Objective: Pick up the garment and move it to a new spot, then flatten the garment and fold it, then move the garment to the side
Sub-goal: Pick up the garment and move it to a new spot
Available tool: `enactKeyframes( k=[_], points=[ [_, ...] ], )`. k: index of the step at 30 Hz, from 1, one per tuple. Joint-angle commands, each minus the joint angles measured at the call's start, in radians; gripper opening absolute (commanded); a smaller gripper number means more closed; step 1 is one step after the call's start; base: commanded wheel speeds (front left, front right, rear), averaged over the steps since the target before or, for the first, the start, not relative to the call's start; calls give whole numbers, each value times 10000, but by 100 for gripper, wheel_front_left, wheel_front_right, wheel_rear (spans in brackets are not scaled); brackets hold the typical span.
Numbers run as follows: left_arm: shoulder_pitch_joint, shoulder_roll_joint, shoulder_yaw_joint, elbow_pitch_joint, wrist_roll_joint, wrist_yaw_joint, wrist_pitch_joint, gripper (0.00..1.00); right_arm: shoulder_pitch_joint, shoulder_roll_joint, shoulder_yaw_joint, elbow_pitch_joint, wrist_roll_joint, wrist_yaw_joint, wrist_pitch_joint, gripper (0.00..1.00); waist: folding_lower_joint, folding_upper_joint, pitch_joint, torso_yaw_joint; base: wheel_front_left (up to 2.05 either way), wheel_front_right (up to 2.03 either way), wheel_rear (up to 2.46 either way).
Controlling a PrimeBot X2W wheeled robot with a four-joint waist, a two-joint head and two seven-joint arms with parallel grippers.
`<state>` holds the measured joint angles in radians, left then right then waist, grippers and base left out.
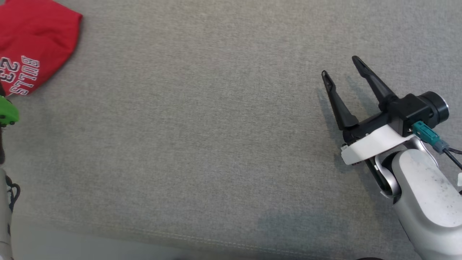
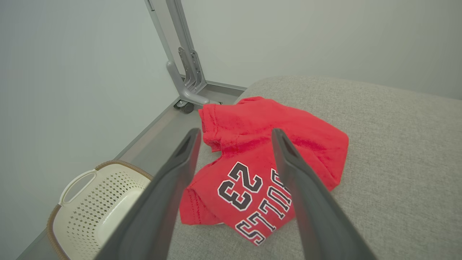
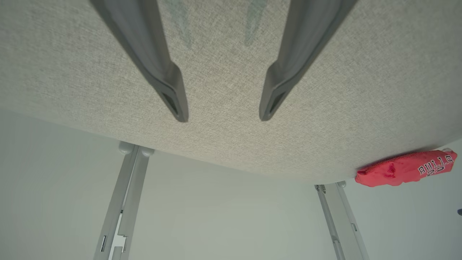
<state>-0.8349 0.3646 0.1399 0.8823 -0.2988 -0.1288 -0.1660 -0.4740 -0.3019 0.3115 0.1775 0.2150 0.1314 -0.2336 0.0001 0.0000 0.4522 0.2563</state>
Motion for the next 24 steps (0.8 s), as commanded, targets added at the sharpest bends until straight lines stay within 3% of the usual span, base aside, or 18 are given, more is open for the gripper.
enactKeyframes(
  k=[1, 5, 13, 14, 24],
  points=[
    [-241, 150, -27, 153, -30, -16, 120, 100, 55, -65, -88, -127, -19, -16, 48, 100, -1, 0, 1099, -1126, 0, 0, 0],
    [-634, 449, 18, 906, -163, 40, 551, 100, 290, -147, -435, -513, -45, -16, 188, 100, -1, 0, 1381, -1447, 0, 0, 0],
    [-996, 509, -23, 2258, -199, 625, 1289, 100, 569, -267, -785, -1040, 47, -16, 435, 100, -1, 0, 1625, -1778, 0, 0, 0],
    [-1004, 475, -40, 2382, -226, 614, 1299, 0, 571, -247, -821, -1069, 50, -16, 434, 100, -1, 0, 1618, -1805, 0, 0, 0],
    [-1154, 291, -961, 2259, -44, -2, -170, 0, 692, 401, -658, -415, 272, -16, -13, 100, -1, 0, 634, -2003, 0, 0, 0]
  ],
)
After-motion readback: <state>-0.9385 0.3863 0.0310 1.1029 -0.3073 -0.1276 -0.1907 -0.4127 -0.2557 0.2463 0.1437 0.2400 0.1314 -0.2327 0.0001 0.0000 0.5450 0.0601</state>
